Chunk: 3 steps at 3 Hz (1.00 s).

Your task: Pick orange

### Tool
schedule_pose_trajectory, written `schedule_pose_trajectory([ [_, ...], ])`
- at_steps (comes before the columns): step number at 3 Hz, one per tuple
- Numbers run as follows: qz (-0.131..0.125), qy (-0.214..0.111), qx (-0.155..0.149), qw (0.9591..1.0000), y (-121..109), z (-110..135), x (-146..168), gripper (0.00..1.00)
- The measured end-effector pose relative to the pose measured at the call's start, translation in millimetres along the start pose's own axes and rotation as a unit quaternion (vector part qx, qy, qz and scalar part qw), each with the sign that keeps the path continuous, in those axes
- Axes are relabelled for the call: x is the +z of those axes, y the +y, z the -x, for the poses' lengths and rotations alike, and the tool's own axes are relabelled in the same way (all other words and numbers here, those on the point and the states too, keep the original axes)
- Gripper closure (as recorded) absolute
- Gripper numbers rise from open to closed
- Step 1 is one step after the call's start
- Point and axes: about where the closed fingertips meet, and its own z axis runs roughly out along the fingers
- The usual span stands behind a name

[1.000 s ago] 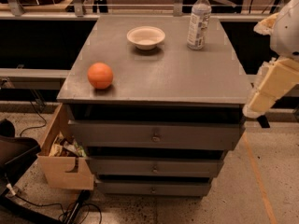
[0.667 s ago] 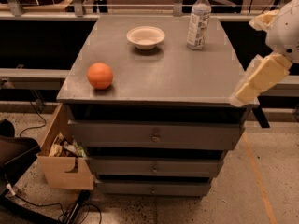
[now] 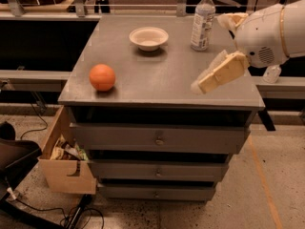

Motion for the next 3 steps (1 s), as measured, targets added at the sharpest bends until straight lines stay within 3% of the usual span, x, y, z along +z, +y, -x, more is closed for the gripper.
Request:
schedule_pose_trajectory([
  [1, 0.034, -0.082, 0.008, 0.9961, 16.5, 33.1, 34.9, 0.0],
  [2, 0.035, -0.085, 0.005, 0.9958, 21.9, 38.6, 51.4, 0.0],
  [3, 0.043, -0.091, -0.005, 0.9949, 27.8, 54.8, 96.7, 0.0],
])
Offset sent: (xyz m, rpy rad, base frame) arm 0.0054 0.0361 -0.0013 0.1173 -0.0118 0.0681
